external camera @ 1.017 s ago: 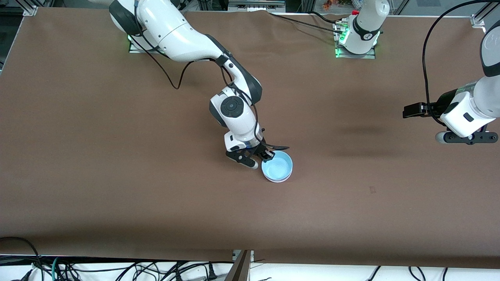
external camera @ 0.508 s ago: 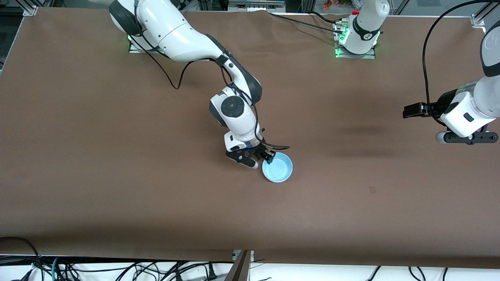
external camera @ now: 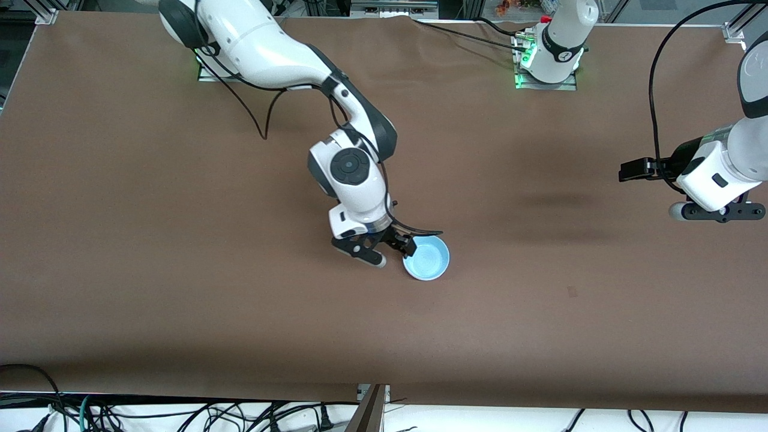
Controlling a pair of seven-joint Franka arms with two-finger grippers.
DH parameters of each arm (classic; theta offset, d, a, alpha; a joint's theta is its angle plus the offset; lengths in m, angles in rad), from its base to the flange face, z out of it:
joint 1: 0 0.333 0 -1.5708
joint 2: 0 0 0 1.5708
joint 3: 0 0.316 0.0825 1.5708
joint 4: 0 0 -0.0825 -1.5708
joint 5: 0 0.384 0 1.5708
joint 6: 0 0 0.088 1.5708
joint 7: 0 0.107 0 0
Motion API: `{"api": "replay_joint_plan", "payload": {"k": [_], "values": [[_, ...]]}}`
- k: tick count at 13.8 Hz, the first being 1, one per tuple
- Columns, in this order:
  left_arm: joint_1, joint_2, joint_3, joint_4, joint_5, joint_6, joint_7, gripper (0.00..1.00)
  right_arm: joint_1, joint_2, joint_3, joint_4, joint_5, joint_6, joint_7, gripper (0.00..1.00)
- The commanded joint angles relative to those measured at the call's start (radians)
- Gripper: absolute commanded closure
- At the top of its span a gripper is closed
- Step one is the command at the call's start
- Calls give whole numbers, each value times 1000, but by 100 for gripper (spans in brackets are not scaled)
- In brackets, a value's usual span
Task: Stack pink and blue bowls on white bowl
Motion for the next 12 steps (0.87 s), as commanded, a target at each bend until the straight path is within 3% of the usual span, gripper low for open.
{"api": "replay_joint_plan", "payload": {"k": [1,4,7,9,12], "values": [[1,13,-1,31,14,-18,20,0,-71,-167,0,-49,4,-211,-128,0],[1,13,-3,31,14,-18,20,0,-189,-350,0,-151,54,-408,-392,0],[0,13,-4,31,16,-18,20,0,-318,-543,-17,-337,92,-491,-695,0],[0,14,-4,33,16,-18,20,0,-326,-625,-81,-402,81,-546,-793,0],[-2,16,-4,40,17,-18,20,0,-324,-685,-117,-440,58,-580,-895,0]]}}
